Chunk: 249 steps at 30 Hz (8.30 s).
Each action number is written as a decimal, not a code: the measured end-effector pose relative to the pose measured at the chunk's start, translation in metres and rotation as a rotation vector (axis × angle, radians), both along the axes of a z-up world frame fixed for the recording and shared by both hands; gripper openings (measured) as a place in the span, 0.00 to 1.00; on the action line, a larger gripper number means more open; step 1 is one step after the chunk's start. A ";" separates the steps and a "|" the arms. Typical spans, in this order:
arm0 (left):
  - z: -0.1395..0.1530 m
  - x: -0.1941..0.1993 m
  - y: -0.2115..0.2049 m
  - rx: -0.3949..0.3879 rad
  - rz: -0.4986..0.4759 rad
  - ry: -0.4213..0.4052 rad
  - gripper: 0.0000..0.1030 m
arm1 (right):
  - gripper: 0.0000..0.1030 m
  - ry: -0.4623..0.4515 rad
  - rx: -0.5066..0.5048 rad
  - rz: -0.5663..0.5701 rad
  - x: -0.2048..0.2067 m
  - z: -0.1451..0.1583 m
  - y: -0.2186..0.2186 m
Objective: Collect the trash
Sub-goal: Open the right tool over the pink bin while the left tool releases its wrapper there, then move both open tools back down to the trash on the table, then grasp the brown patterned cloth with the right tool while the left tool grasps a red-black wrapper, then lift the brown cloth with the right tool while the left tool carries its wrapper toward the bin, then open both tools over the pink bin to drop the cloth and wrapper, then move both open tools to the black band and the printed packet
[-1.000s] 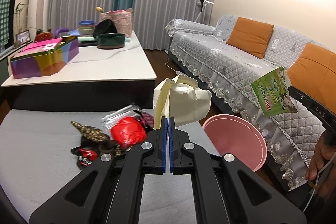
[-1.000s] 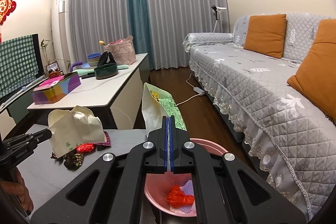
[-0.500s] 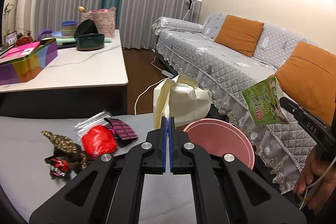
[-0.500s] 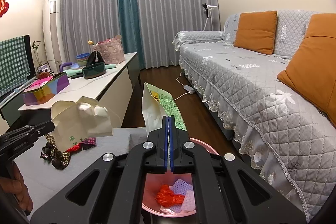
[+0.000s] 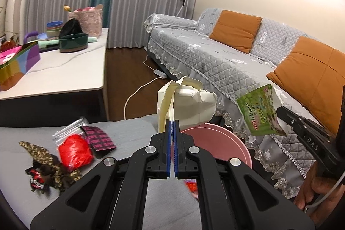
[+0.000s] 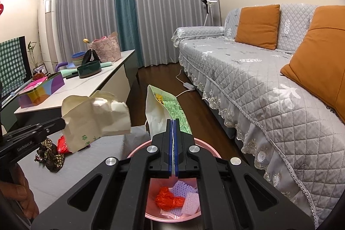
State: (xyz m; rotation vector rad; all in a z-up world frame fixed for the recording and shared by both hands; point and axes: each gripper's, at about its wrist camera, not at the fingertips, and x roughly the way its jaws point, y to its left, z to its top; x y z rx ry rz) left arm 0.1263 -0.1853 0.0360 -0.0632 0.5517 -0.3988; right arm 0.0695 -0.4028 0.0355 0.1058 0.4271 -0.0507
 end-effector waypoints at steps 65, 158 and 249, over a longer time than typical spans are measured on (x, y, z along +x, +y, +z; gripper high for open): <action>-0.038 -0.052 0.262 0.015 0.432 0.102 0.10 | 0.65 0.207 -0.068 0.553 0.062 -0.073 0.283; -0.021 -0.058 0.139 0.066 0.196 0.046 0.27 | 0.15 0.016 -0.069 0.269 -0.004 0.013 0.108; -0.056 -0.026 0.173 0.022 0.259 0.108 0.16 | 0.51 0.058 0.092 0.331 0.061 -0.020 0.139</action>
